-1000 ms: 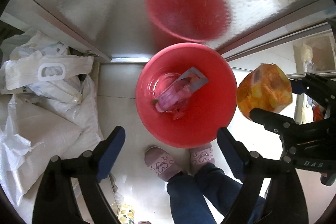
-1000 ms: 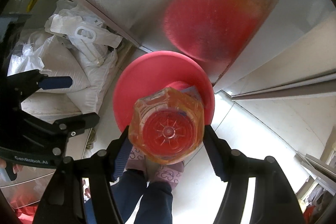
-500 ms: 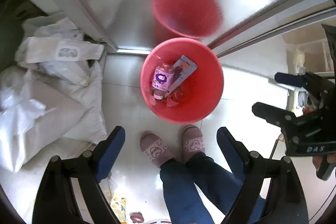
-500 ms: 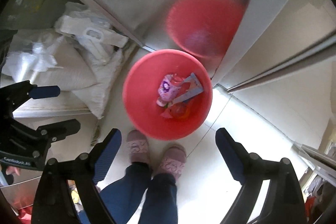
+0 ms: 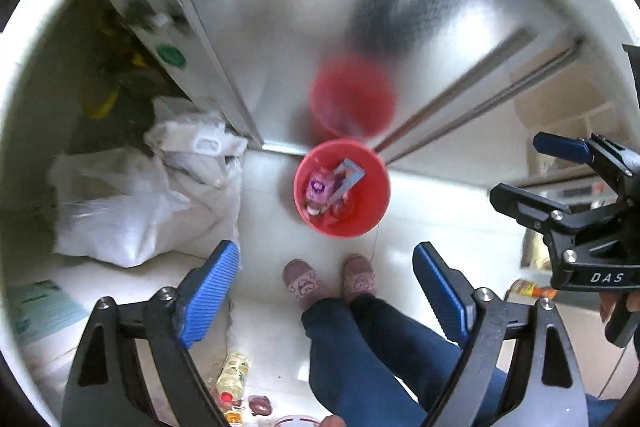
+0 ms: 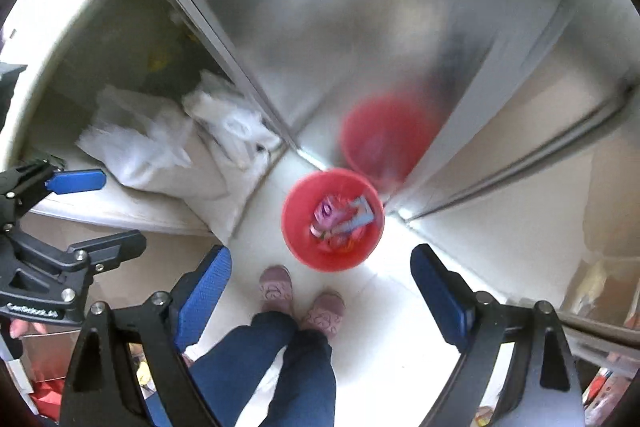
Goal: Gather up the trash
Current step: 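Raise both tools back up toward the counter items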
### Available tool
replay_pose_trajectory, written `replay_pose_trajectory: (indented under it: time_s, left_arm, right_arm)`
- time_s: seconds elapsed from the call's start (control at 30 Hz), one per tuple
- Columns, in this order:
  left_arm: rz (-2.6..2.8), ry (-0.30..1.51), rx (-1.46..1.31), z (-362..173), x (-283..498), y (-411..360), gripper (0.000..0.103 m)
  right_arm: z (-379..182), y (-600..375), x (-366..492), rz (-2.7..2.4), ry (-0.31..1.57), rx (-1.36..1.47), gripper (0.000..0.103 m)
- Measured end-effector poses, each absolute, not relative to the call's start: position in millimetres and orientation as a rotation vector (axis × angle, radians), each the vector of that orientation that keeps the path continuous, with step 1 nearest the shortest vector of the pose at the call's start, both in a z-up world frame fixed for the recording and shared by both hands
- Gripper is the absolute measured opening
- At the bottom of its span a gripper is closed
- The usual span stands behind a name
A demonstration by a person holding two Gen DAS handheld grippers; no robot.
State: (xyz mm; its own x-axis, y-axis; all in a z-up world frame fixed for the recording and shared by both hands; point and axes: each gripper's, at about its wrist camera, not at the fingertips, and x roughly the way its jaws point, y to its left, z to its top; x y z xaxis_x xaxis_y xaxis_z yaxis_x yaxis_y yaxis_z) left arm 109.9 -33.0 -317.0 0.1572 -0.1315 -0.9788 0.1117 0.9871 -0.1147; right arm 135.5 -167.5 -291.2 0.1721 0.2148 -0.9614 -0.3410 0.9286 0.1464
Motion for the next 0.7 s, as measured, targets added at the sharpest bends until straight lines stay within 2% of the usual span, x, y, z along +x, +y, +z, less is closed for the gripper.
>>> replay_pose_trajectory:
  time_s: [0.27,0.37,0.7]
  left_arm:
    - [-0.143,1.275,0.005,-214.7,100.8,-34.7,0.094]
    - [-0.125,1.22,-0.002,-182.6,102.9,-31.4,0.094]
    - [-0.08,1.124,-0.015,-116.5,125.6,-7.8,0.094]
  right_arm:
    - [-181.0,-169.2,129.7,0.411,1.199,-0.158,0.09]
    - [-154.4,-165.0,131.5,0.427,1.158,-0.18,0.099]
    - [-98.0,-155.9,151.8,0.437,1.06,-0.204,0.102]
